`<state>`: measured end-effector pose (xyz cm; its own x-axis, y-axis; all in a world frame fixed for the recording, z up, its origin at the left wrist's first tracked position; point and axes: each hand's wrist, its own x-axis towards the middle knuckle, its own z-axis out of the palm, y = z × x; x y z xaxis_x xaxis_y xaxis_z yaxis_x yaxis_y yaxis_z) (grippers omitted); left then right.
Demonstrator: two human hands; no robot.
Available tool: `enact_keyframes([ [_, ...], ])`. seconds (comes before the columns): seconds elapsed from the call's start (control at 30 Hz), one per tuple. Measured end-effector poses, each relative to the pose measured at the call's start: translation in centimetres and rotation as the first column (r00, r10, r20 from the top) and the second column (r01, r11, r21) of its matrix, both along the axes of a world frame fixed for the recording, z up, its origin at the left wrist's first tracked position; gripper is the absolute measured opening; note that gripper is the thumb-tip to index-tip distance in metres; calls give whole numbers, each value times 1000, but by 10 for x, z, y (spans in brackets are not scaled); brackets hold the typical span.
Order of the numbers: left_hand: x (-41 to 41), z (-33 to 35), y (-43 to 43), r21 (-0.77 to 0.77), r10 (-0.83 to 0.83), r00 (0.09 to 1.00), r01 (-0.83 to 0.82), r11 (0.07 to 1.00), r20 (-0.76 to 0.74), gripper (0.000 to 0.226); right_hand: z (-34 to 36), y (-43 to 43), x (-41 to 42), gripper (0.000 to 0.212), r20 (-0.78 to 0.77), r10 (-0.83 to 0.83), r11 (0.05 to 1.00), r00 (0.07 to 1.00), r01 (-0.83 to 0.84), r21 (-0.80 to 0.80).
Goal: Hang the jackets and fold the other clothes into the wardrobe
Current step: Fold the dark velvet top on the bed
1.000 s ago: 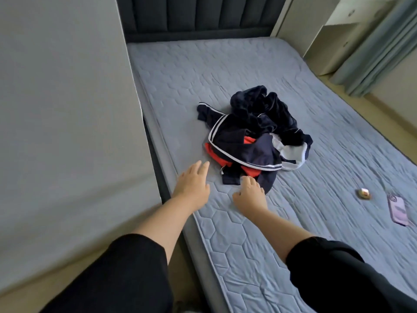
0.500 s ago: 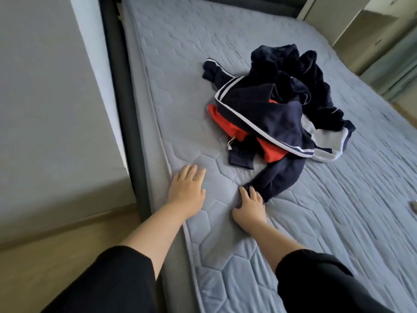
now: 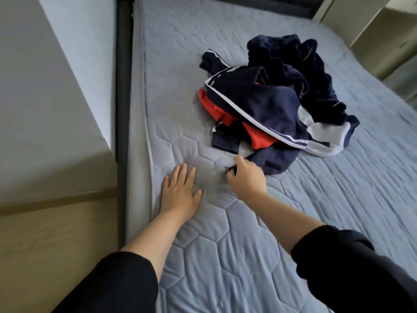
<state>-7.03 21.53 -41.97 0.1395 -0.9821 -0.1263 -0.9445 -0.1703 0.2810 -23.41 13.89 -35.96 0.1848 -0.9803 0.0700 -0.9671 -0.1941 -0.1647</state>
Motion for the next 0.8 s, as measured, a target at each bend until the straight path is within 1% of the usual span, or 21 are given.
enact_keyframes([
  [0.07, -3, 0, -1, 29, 18, 1000, -18, 999, -2, 66, 14, -18, 5, 30, 14, -14, 991, 1000, 15, -132],
  [0.13, -6, 2, -7, 64, 51, 998, -49, 997, -31, 65, 30, -43, 12, 31, 21, -24, 987, 999, 27, -161],
  [0.2, -8, 6, -13, 91, 76, 995, -70, 993, -63, 65, 42, -67, 15, 33, -6, -53, 994, 999, 52, -93],
  [0.33, -8, 13, -16, 126, 91, 991, -78, 989, -98, 66, 55, -103, 10, 45, -75, -111, 982, 991, 121, 143],
  [0.4, -9, 17, -19, 125, 120, 981, -102, 987, -151, 65, 59, -111, 6, 44, -83, -88, 981, 993, 100, 164],
  [0.43, -9, 20, -21, 115, 147, 969, -126, 985, -198, 64, 60, -111, 5, 41, -46, -80, 987, 996, 86, 133],
  [0.5, -11, 25, -26, 67, 206, 916, -195, 979, -345, 60, 63, -103, 2, 33, 122, -90, 994, 988, 82, 69],
  [0.53, -12, 27, -27, 38, 237, 857, -247, 968, -458, 56, 66, -96, 1, 28, 230, -92, 994, 969, 78, 71],
  [0.57, -13, 30, -27, 23, 262, 757, -310, 950, -599, 53, 67, -86, 1, 23, 332, -73, 995, 941, 45, 91],
  [0.6, -15, 34, -25, 28, 274, 614, -379, 925, -741, 49, 68, -73, 3, 18, 425, -39, 993, 904, -12, 118],
  [0.63, -17, 37, -22, 48, 268, 457, -438, 897, -848, 46, 69, -57, 7, 14, 503, -8, 987, 864, -75, 144],
  [0.7, -21, 47, -12, 132, 266, 212, -493, 860, -940, 42, 67, -22, 20, 18, 599, 2, 968, 800, -153, 201],
  [0.73, -23, 51, -7, 197, 262, 67, -493, 847, -963, 39, 65, -6, 25, 24, 633, -23, 956, 774, -168, 240],
  [0.77, -24, 56, -2, 283, 265, -106, -468, 837, -958, 36, 62, 8, 28, 29, 659, -61, 944, 750, -171, 281],
  [0.8, -25, 61, 3, 357, 271, -251, -422, 833, -929, 34, 59, 21, 28, 34, 673, -98, 934, 733, -165, 316],
])
